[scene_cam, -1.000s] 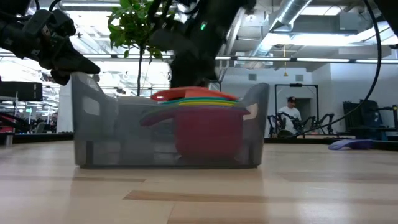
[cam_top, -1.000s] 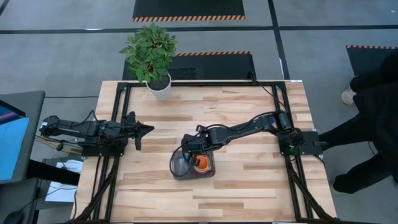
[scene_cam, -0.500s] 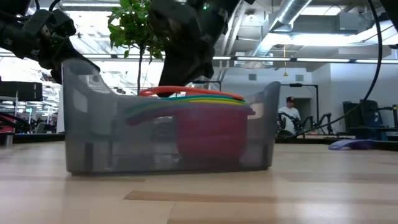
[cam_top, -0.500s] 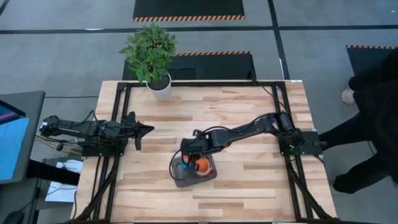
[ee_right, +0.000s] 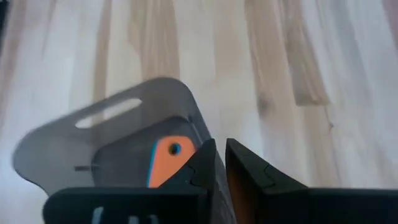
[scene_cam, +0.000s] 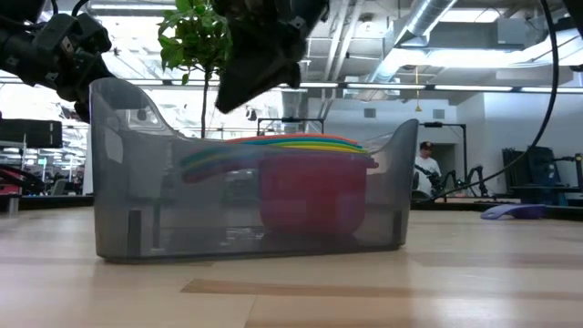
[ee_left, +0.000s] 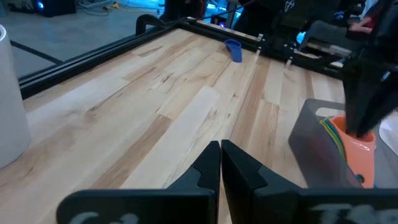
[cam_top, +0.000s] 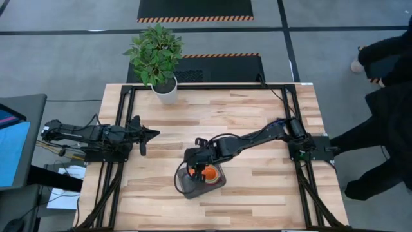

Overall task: Nest measuring cups in basket
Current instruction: Stack the orange measuring cup on top of the light blue measuring cup into the black bin, then move the dark blue measuring cup to the center of the table

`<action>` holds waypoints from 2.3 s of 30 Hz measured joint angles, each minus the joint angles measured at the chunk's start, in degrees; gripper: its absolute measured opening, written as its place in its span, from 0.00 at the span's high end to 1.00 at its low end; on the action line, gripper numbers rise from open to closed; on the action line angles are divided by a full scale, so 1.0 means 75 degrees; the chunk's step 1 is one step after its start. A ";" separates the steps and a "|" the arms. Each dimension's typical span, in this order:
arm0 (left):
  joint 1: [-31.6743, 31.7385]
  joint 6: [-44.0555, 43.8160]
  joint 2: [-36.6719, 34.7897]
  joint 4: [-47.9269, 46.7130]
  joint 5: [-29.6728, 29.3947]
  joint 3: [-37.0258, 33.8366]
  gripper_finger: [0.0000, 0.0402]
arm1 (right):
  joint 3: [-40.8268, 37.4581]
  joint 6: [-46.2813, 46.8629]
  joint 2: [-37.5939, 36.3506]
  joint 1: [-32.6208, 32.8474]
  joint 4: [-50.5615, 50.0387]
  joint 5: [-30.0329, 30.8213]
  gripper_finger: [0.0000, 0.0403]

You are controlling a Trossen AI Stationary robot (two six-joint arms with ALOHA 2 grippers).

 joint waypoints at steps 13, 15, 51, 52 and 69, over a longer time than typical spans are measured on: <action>0.0000 0.0002 0.0000 -0.0015 0.0003 0.0000 1.00 | -0.0700 0.4648 -0.0350 -0.0606 -0.6891 0.3585 0.85; -0.0002 0.0005 0.0004 -0.0038 0.0000 0.0000 1.00 | -0.1881 0.4540 -0.1042 -0.0683 -0.5955 0.3145 0.85; 0.0000 -0.0173 0.0082 -0.0163 -0.0070 0.0003 1.00 | -0.8436 0.9283 -0.6257 -0.3836 -0.4583 0.2314 0.95; 0.0000 -0.0173 0.0082 -0.0161 -0.0069 0.0003 1.00 | -0.8432 0.9274 -0.6114 -0.3972 -0.4572 0.2288 0.93; 0.0000 -0.0202 0.0082 -0.0114 -0.0055 0.0003 1.00 | -0.8367 0.7997 -0.4411 -0.5928 -0.3079 0.1930 0.98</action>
